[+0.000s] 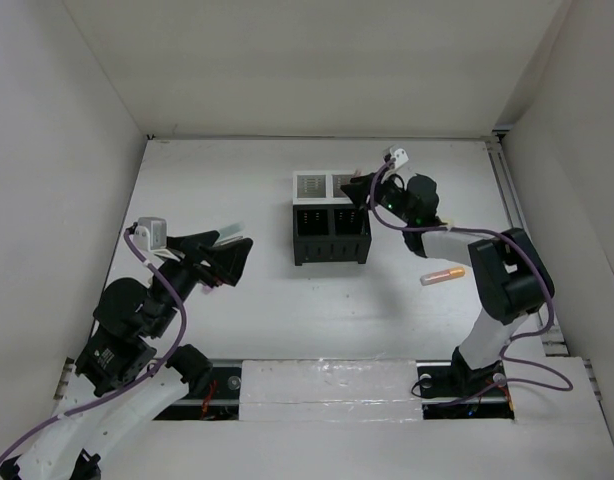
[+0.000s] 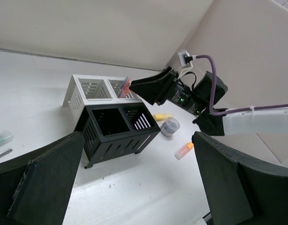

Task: Sort the stationery into containers
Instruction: Place the pen in the storage box.

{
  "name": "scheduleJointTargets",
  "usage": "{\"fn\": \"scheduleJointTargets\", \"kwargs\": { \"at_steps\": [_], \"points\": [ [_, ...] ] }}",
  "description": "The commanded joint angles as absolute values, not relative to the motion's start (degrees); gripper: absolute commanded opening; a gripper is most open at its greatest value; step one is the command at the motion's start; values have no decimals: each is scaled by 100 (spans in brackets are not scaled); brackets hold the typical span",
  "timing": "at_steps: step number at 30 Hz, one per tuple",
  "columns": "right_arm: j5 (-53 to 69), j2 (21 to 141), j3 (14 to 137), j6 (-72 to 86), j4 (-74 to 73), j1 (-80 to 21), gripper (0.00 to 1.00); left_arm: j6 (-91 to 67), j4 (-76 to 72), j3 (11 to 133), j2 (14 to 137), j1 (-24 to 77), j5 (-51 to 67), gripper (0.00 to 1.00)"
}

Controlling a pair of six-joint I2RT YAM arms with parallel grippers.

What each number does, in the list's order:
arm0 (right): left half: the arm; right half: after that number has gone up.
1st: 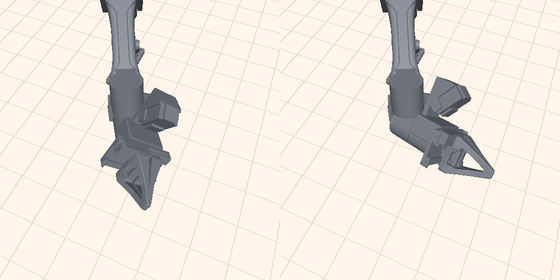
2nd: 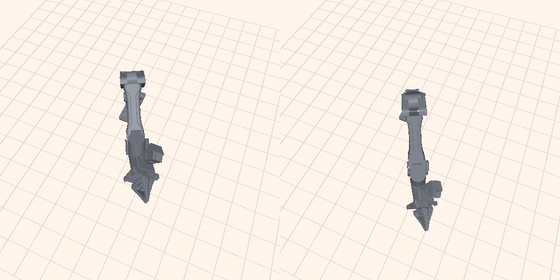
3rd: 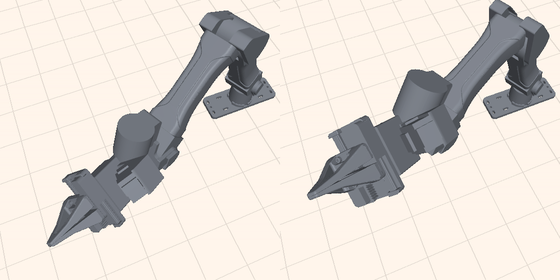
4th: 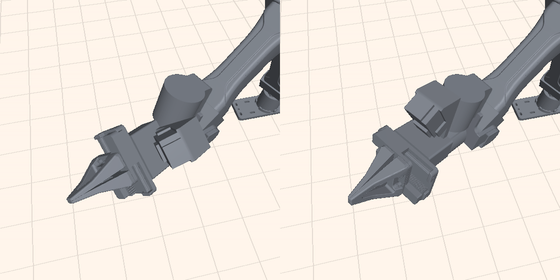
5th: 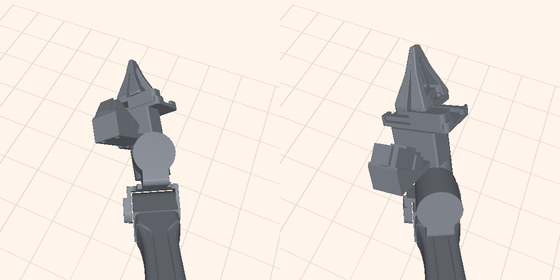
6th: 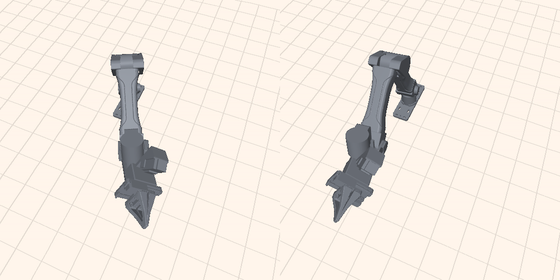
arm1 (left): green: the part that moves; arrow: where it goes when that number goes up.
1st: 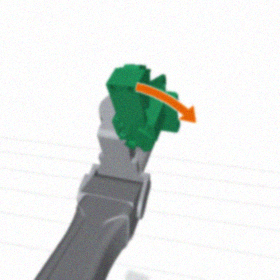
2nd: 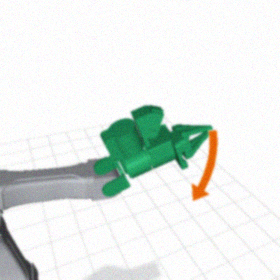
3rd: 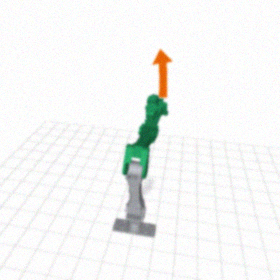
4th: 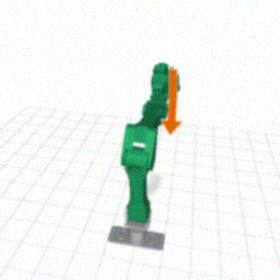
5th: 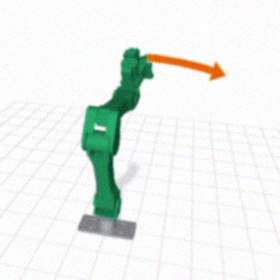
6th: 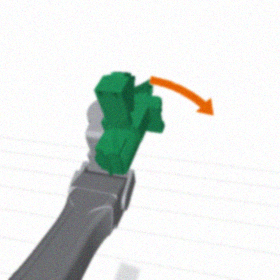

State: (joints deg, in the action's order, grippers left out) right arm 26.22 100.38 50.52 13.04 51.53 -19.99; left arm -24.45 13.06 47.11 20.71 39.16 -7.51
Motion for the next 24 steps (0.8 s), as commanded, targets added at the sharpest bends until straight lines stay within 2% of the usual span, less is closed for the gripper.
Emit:
{"fn": "scheduleJointTargets", "kwargs": {
  "at_steps": [1, 9, 12, 14, 15, 18, 22, 24],
  "points": [
    [2558, 9694, 5115, 1301, 5319, -2057, 48, -2364, 993, 4755, 1969, 3929, -668, 100],
    [2558, 9343, 5115, 1239, 5265, -2057, 50, -2364, 993, 4755, 1916, 3929, -668, 100],
    [2331, 8905, 5063, 1239, 5003, -2057, 57, -2364, 993, 4755, 1916, 3929, -738, 100],
    [1971, 8336, 5010, 1239, 4564, -2057, 78, -2416, 1098, 4755, 1916, 3929, -905, 100],
    [1760, 8123, 5010, 1239, 3970, -2057, 100, -2487, 1099, 4755, 1916, 3929, -1123, 100],
    [583, 7376, 5071, 1187, 2737, -2057, 100, -2566, 1352, 4816, 2065, 3929, -1597, 100],
    [-1584, 6786, 5448, 1274, 185, -2004, 100, -2768, 1608, 4930, 2460, 3929, -1863, 100],
    [-2168, 6558, 5668, 1441, -611, -1908, 100, -2838, 1687, 4983, 2688, 3929, -1925, 100]
  ]
}}
